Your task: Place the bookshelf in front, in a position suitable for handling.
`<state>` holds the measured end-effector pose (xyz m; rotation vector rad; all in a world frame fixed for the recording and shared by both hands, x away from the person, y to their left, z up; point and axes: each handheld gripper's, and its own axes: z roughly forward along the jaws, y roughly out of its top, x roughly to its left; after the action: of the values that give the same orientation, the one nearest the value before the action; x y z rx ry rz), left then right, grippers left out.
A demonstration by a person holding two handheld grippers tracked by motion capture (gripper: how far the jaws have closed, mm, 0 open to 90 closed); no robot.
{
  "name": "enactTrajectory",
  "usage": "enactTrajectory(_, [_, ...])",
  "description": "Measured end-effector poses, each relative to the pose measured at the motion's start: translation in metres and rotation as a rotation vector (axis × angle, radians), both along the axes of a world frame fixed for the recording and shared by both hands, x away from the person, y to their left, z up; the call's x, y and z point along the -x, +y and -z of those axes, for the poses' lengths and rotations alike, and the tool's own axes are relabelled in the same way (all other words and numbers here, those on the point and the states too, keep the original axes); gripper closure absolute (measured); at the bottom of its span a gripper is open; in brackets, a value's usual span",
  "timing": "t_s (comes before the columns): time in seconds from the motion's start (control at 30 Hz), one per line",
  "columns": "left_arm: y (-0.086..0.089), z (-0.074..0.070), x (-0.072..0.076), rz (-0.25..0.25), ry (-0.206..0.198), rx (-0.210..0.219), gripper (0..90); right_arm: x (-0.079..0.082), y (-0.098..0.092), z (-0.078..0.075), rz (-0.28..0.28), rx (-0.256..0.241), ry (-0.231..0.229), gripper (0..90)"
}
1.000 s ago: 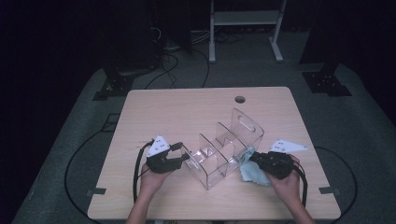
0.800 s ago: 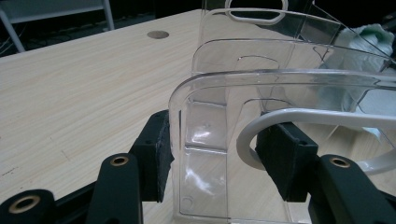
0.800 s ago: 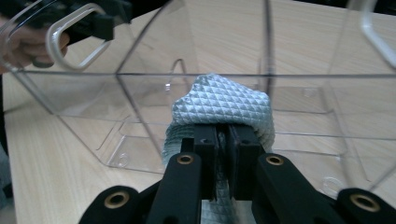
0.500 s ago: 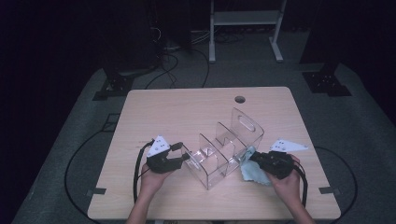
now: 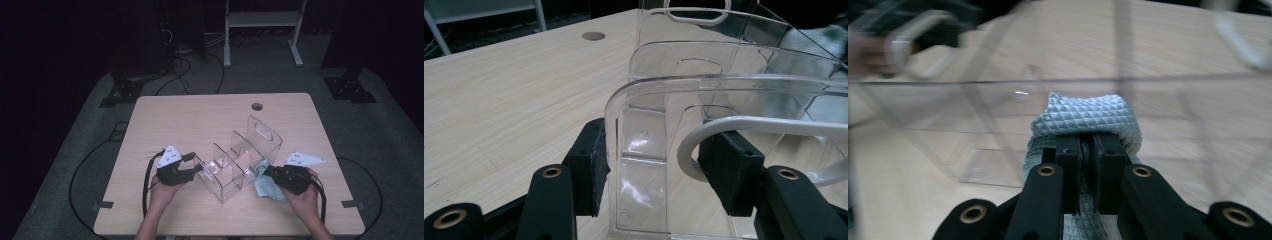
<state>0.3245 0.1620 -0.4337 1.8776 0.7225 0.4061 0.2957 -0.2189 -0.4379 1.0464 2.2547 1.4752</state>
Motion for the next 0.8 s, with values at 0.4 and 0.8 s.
enactTrajectory(0.4, [-0.001,0.0,0.0,0.002,0.002,0.0,46.4,-0.004,-0.005,-0.001,0.051,0.003,-0.016,83.7])
enactTrajectory(0.8, [-0.002,-0.001,-0.001,0.002,0.006,0.0,46.4,-0.003,0.003,-0.001,0.029,0.017,-0.005,83.9])
